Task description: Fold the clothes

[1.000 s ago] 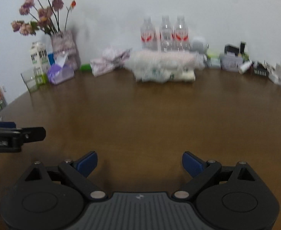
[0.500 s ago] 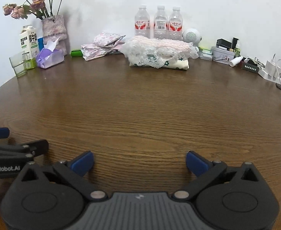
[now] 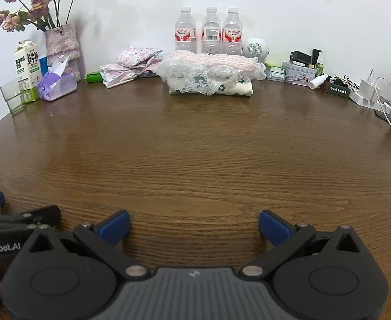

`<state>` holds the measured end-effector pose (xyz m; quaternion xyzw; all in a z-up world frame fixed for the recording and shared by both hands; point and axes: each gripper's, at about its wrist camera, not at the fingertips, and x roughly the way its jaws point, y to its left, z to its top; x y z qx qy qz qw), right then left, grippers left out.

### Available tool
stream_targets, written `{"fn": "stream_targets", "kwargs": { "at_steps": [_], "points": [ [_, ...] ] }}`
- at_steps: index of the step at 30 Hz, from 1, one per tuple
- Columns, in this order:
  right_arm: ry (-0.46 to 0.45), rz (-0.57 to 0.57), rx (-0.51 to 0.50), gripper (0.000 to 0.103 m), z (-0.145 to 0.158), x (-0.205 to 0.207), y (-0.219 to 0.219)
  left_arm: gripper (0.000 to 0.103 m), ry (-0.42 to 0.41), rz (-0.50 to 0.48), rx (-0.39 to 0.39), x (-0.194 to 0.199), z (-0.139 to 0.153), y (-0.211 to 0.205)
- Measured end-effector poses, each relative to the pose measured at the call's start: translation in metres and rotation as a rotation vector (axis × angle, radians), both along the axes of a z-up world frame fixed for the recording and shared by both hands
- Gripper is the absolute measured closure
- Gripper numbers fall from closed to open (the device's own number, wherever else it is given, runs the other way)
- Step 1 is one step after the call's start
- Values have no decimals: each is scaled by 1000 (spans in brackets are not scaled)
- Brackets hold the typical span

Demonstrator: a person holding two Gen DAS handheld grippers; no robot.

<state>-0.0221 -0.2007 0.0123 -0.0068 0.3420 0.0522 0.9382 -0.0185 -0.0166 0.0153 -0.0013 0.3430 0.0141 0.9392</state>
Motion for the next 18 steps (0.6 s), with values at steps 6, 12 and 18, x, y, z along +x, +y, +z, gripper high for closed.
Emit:
{"fn": "stream_targets", "kwargs": {
  "at_steps": [6, 12, 18],
  "points": [
    [0, 12, -1, 0, 1, 1, -1, 0, 0, -5, 1, 7, 0, 0],
    [-1, 17, -3, 0, 1, 1, -1, 0, 0, -4, 0, 8, 0, 0],
    [-1, 17, -4, 0, 1, 1, -1, 0, 0, -14, 0, 10, 0, 0]
  ]
}}
